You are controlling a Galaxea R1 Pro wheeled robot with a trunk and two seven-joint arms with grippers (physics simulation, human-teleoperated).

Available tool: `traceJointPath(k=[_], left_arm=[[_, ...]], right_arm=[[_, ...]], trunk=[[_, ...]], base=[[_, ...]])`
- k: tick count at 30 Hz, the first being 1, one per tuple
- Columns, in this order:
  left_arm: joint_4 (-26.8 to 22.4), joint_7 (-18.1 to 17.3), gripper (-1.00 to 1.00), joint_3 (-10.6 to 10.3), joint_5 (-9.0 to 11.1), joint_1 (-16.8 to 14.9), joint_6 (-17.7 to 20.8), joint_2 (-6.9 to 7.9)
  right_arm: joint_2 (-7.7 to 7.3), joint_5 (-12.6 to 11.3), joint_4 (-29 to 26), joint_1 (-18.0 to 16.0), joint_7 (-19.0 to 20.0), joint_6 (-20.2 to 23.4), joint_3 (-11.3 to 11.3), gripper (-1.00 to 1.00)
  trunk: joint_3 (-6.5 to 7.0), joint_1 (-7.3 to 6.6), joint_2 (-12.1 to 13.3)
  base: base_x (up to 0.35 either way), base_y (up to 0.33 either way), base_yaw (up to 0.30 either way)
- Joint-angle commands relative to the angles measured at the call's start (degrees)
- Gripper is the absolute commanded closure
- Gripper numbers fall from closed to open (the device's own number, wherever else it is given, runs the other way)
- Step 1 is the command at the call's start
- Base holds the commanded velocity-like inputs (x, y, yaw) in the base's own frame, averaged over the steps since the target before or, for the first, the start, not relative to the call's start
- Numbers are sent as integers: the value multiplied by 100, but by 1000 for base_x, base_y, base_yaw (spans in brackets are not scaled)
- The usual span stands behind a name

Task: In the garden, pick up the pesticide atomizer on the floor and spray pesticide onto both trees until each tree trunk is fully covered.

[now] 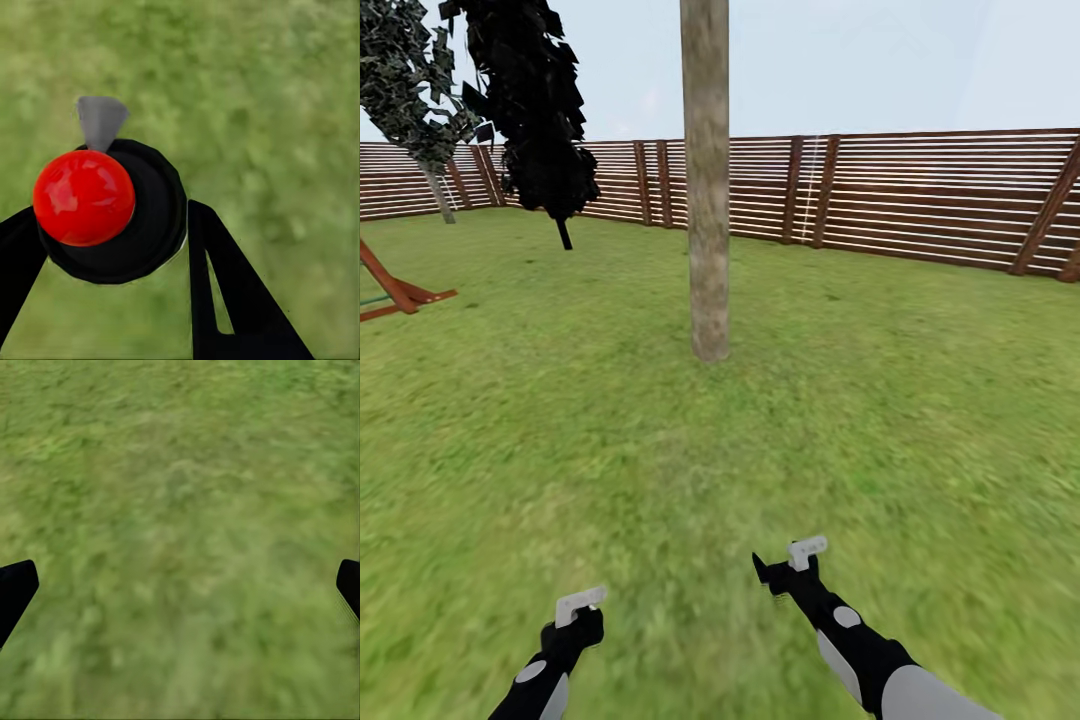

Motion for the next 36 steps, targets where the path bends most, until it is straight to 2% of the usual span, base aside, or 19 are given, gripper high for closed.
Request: traceJointPath(k=[1, 36], left_arm=[[0, -30, 100, 48, -60, -5, -18, -7], [10, -11, 100, 57, -69, -5, -18, -7]], right_arm=[[-2, -61, 9, -6, 23, -22, 26, -100], [-2, -61, 11, -6, 23, -22, 26, -100]], trunk=[[-5, 3, -2], [-5, 3, -2]], base=[[340, 0, 0], [340, 0, 0]])
